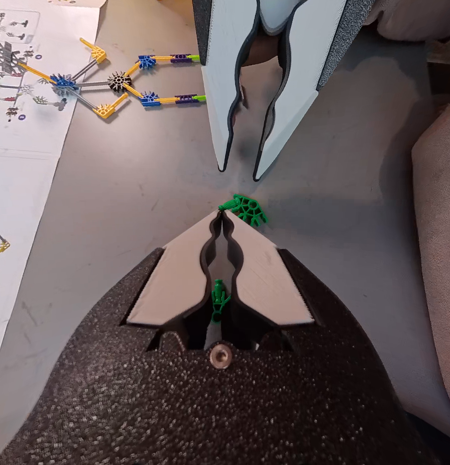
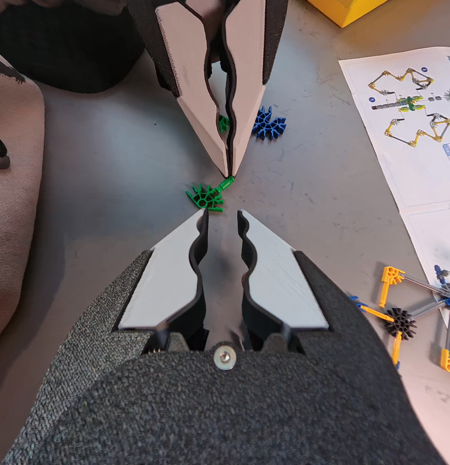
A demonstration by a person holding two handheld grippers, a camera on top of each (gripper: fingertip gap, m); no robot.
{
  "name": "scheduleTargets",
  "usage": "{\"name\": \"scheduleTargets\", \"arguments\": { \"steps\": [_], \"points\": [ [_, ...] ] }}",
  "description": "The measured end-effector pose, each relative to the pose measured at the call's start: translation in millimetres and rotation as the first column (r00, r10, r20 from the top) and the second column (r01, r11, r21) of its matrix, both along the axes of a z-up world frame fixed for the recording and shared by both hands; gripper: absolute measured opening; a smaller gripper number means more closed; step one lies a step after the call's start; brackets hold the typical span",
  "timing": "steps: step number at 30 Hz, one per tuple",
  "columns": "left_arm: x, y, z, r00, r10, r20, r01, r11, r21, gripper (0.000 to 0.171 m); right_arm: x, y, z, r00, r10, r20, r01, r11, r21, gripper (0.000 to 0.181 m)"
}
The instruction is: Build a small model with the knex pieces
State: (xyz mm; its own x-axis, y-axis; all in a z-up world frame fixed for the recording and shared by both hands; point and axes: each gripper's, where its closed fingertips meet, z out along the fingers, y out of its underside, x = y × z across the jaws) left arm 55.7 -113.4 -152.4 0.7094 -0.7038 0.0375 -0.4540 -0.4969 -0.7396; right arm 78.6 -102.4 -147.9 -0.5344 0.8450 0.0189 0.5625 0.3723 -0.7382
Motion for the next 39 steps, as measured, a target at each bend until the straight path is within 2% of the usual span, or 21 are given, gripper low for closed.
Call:
{"name": "scheduleTargets", "arguments": {
  "steps": [5,9,14,18,26,39],
  "points": [
    [3,-4,-5,1.0,-0.023,-0.01,0.023,1.0,-0.017,0.0,-4,-8,0,1.0,0.008,0.0,-0.008,0.999,-0.037,0.017],
    [2,-5,-9,0.999,-0.027,-0.029,0.027,0.999,-0.026,0.0,-10,-10,-1,1.0,-0.007,-0.003,0.006,0.999,-0.047,0.0],
    [2,-6,-12,0.999,-0.034,-0.034,0.033,0.999,-0.032,0.0,-14,-17,-3,1.0,0.003,0.014,-0.002,0.999,-0.038,0.0],
    [3,-6,-14,0.998,-0.04,-0.038,0.038,0.999,-0.038,0.0,-15,-17,-13,0.999,0.012,0.043,-0.014,0.999,0.04,0.0],
    [4,-8,-16,0.998,-0.048,-0.045,0.046,0.998,-0.049,0.0,-15,-18,-14,0.997,0.064,0.046,-0.07,0.984,0.164,0.0],
    [3,-12,-15,0.998,-0.05,-0.047,0.048,0.998,-0.047,0.0,-16,-26,-15,0.99,0.116,0.085,-0.131,0.97,0.206,0.0]
  ]
}}
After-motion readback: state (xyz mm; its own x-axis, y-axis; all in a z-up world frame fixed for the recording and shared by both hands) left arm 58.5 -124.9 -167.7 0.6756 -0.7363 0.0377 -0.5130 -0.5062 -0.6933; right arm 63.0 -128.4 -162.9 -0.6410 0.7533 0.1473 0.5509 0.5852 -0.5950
